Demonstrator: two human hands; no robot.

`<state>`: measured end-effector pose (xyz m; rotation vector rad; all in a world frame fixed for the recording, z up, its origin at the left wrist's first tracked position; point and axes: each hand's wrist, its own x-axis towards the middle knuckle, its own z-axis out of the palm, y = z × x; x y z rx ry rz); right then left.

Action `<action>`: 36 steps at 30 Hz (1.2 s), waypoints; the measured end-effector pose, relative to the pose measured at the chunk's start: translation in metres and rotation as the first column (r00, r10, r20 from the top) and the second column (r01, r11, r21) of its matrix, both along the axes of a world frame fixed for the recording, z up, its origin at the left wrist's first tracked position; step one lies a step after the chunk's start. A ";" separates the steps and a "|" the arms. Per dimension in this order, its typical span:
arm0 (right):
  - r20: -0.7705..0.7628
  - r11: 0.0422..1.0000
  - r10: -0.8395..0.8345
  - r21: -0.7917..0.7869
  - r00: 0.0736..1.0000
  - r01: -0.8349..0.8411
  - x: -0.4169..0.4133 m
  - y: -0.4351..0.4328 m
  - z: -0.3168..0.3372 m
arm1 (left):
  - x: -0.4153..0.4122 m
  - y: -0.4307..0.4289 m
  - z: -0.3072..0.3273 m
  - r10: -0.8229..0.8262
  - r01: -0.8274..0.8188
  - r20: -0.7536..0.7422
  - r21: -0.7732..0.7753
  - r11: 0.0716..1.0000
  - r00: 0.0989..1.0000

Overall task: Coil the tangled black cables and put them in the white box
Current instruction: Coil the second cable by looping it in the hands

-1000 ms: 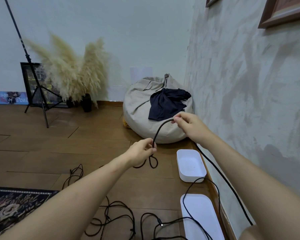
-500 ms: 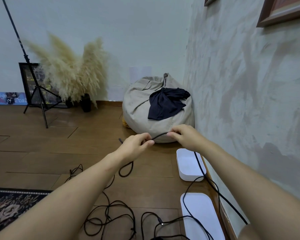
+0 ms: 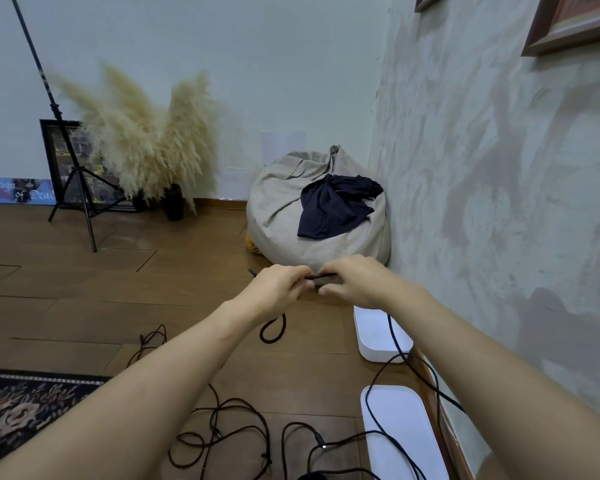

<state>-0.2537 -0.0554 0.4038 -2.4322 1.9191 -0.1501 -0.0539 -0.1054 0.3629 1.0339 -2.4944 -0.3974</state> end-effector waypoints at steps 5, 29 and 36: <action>0.200 0.992 0.033 -0.129 0.979 -0.008 0.000 -0.001 -0.007 | 0.007 -0.005 0.002 0.061 -0.057 -0.054 0.075 0.996 0.997; 0.347 0.997 -0.022 -0.066 0.938 0.047 -0.026 -0.008 -0.019 | 0.028 -0.028 -0.021 0.209 -0.209 0.014 0.042 0.977 0.978; 0.341 0.997 -0.025 -0.055 0.940 0.046 -0.029 -0.009 -0.021 | 0.028 -0.028 -0.023 0.245 -0.245 0.049 -0.011 0.969 0.968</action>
